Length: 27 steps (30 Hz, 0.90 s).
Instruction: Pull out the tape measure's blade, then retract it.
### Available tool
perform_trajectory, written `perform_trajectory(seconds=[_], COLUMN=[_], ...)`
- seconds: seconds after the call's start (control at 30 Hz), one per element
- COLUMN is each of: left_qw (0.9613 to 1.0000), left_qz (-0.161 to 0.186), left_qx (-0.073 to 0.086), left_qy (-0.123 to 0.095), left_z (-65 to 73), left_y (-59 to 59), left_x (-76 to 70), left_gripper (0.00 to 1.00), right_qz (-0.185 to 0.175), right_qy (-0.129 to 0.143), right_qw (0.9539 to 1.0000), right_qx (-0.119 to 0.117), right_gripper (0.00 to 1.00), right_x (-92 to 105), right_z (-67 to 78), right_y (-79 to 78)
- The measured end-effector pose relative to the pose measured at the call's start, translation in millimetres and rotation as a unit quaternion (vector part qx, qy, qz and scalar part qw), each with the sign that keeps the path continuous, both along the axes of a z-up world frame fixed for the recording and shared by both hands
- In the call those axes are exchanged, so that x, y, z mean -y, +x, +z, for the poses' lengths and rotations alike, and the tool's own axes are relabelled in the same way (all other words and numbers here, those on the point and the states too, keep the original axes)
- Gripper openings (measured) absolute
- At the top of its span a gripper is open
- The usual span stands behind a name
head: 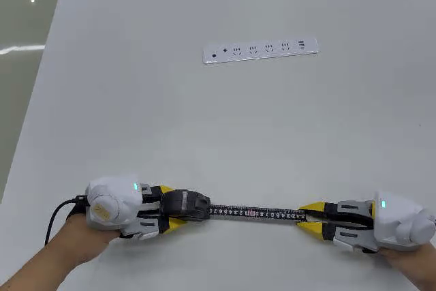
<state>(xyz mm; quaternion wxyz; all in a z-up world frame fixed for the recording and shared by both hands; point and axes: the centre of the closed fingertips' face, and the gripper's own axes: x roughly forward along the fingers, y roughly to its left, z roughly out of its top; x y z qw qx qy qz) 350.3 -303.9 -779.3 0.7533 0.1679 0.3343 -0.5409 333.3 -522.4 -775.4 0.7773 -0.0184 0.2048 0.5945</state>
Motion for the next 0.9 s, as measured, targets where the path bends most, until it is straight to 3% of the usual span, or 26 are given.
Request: perform_trajectory(seconds=[0.9], left_qw=[1.0000], left_qz=[0.000], left_qx=[0.000], left_qy=[0.001], left_z=[-0.4], left_y=[0.1], left_x=[-0.3], left_gripper=[0.30], right_qz=[-0.012], right_qy=[0.000], right_qw=[0.9999], right_qx=[0.000], right_gripper=[0.10], right_x=[19.2], right_z=[2.5], right_y=[-2.3])
